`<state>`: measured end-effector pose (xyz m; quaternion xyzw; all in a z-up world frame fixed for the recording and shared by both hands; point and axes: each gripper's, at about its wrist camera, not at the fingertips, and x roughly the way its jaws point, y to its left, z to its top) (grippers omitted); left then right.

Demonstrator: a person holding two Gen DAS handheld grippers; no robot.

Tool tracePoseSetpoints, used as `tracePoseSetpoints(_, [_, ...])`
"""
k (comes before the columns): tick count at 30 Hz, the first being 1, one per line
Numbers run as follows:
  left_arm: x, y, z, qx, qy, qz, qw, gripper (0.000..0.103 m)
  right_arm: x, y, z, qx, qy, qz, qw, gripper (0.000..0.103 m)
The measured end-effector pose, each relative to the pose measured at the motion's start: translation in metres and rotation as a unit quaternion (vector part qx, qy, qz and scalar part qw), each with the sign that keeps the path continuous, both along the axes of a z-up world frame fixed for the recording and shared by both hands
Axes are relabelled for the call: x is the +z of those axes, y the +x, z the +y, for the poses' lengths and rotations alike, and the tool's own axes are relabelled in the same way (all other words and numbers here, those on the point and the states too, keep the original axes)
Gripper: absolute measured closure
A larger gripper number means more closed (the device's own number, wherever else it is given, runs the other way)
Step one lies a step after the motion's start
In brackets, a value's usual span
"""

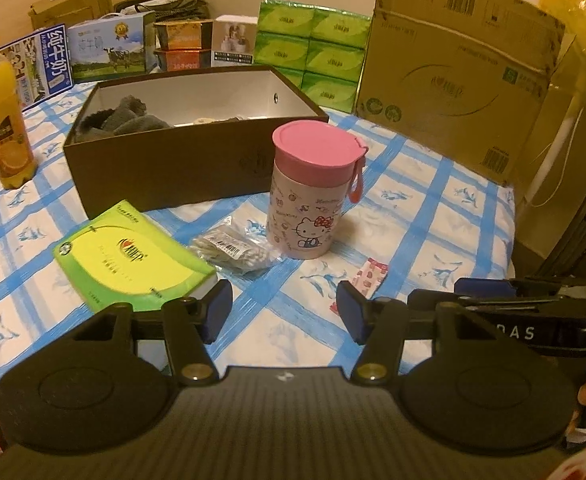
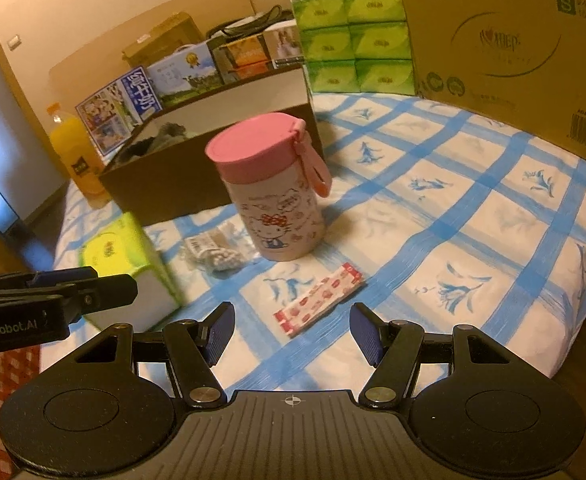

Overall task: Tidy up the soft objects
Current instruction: 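Lower the right gripper onto the red-patterned strip beside the cup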

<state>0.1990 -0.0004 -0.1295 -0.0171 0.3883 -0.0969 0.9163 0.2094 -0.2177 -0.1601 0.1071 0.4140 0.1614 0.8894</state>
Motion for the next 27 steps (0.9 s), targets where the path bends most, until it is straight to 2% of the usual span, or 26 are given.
tracePoseSetpoints(6, [-0.019, 0.029, -0.007, -0.001, 0.011, 0.009, 0.9999, 0.049, -0.024, 0.027, -0.003, -0.009, -0.011, 0.009, 1.0, 0.039])
tracePoseSetpoints(15, [-0.044, 0.058, -0.011, -0.002, 0.027, 0.024, 0.9994, 0.05, -0.063, 0.055, -0.005, -0.026, 0.031, 0.06, 0.997, 0.04])
tracePoseSetpoints(16, [-0.046, 0.06, -0.011, -0.002, 0.028, 0.025, 0.9993, 0.05, -0.066, 0.057, -0.004, -0.028, 0.036, 0.064, 0.997, 0.041])
tracePoseSetpoints(18, [-0.05, 0.064, -0.01, -0.001, 0.029, 0.028, 0.9992, 0.05, -0.074, 0.06, -0.001, -0.035, 0.043, 0.075, 0.996, 0.051])
tracePoseSetpoints(20, [-0.053, 0.066, -0.008, 0.001, 0.029, 0.031, 0.9991, 0.05, -0.08, 0.063, 0.002, -0.048, 0.045, 0.083, 0.994, 0.053])
tracePoseSetpoints(25, [-0.058, 0.071, -0.004, 0.005, 0.032, 0.033, 0.9989, 0.054, -0.083, 0.068, 0.012, -0.075, 0.035, 0.063, 0.995, 0.054])
tracePoseSetpoints(27, [-0.059, 0.073, -0.002, 0.007, 0.029, 0.035, 0.999, 0.055, -0.083, 0.071, 0.017, -0.079, 0.029, 0.053, 0.995, 0.057])
